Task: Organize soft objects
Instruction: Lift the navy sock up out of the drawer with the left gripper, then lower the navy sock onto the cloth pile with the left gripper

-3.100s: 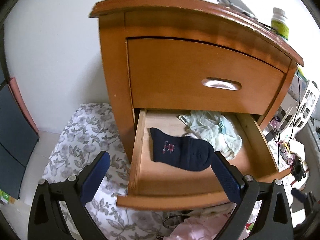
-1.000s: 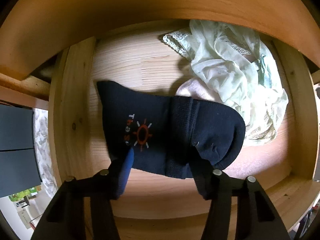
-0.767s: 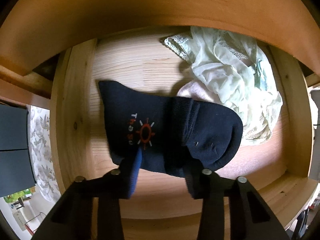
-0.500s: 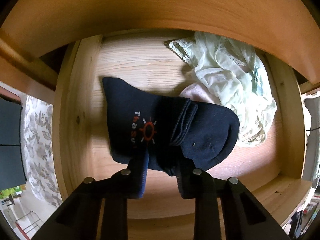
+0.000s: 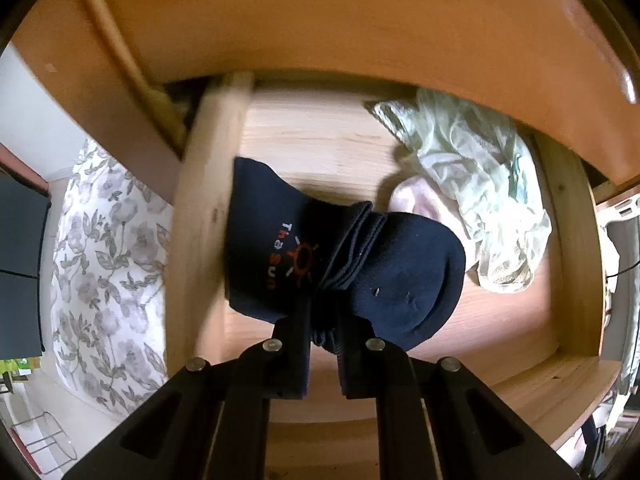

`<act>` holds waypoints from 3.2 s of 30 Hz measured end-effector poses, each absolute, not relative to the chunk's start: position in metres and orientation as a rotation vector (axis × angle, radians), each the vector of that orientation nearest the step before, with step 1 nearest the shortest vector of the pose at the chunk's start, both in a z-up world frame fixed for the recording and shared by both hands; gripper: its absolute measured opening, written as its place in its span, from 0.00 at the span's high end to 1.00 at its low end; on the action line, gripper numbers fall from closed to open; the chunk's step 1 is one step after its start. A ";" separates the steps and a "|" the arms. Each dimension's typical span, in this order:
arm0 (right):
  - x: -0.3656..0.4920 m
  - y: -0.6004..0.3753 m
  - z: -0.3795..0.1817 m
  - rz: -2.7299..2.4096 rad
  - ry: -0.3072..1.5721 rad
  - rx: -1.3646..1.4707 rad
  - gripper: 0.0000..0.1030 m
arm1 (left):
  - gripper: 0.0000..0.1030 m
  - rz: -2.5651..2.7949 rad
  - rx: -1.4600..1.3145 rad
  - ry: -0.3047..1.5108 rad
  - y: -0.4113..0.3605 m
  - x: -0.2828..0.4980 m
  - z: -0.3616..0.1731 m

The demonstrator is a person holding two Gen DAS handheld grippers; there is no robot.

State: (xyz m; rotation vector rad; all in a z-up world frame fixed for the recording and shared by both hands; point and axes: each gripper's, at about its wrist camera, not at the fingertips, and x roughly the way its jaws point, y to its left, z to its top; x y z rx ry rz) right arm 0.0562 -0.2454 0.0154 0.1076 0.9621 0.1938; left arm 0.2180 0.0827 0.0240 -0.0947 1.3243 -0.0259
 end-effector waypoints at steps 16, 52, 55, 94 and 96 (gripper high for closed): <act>0.046 -0.239 0.031 0.197 0.935 0.093 0.00 | 0.92 -0.041 -0.149 1.124 0.087 0.183 0.071; 0.015 -0.225 0.068 0.208 0.865 0.066 0.00 | 0.97 -0.066 -0.195 0.912 0.089 0.134 0.149; 0.015 -0.224 0.068 0.212 0.867 0.065 0.00 | 0.97 -0.066 -0.193 0.905 0.088 0.134 0.152; -0.035 -0.239 0.127 0.215 0.728 0.102 0.00 | 0.97 -0.295 -0.237 0.697 0.029 0.003 0.224; -0.036 -0.238 0.128 0.217 0.727 0.101 0.00 | 0.97 -0.291 -0.240 0.710 0.028 0.002 0.215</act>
